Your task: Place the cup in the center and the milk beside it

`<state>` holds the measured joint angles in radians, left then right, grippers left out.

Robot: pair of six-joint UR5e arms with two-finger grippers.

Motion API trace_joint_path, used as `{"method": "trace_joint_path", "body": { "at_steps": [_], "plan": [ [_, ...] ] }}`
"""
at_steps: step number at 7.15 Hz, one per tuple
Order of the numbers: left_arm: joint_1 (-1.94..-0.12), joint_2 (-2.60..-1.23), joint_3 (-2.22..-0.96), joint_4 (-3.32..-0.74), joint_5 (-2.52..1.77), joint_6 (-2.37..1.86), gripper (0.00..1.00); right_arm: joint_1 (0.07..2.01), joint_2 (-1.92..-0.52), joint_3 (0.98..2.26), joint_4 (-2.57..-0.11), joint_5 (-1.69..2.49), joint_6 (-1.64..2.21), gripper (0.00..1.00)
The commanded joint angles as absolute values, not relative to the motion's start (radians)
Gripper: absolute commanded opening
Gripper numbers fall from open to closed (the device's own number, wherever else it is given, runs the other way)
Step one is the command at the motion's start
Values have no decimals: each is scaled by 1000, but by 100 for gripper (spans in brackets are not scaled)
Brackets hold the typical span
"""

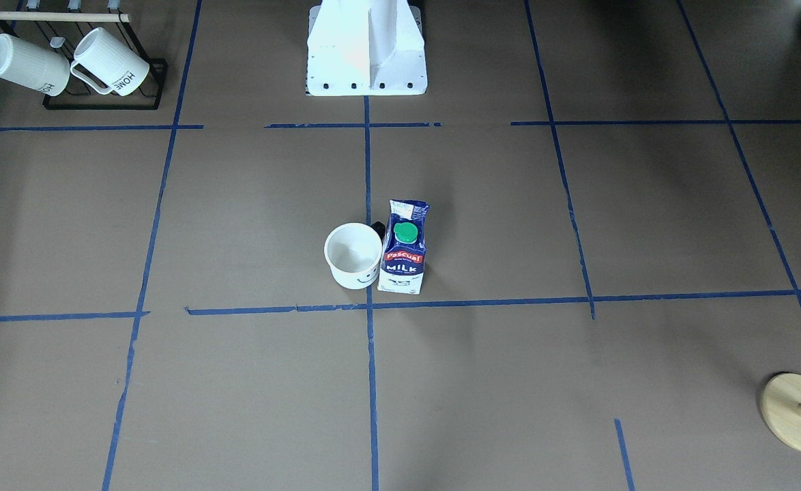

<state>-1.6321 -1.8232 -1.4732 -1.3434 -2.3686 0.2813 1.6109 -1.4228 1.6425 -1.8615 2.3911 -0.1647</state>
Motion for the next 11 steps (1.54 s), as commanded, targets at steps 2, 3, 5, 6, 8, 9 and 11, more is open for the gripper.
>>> {"method": "trace_joint_path", "body": {
  "at_steps": [2, 3, 5, 6, 8, 9, 11],
  "plan": [
    [-1629, -1819, -1494, -1333, -2385, 229, 100, 1514, -1447, 1632, -1852, 2382, -152, 100],
    [-1629, -1819, -1499, -1338, -2413, 204, 100, 1513, -1454, 1631, -1850, 2382, -152, 100],
    [-1629, -1804, -1502, -1348, -2411, 213, 100, 1505, -1468, 1590, -1766, 2381, -143, 100],
    [-1628, -1790, -1514, -1348, -2399, 213, 100, 1505, -1468, 1565, -1726, 2381, -132, 100],
    [-1626, -1792, -1548, -1347, -2396, 209, 100, 1505, -1465, 1560, -1713, 2379, -127, 100],
    [-1626, -1787, -1534, -1350, -2414, 209, 100, 1505, -1460, 1565, -1713, 2379, -124, 100],
    [-1626, -1778, -1546, -1348, -2411, 210, 100, 1505, -1454, 1566, -1712, 2381, -124, 100]
  ]
}}
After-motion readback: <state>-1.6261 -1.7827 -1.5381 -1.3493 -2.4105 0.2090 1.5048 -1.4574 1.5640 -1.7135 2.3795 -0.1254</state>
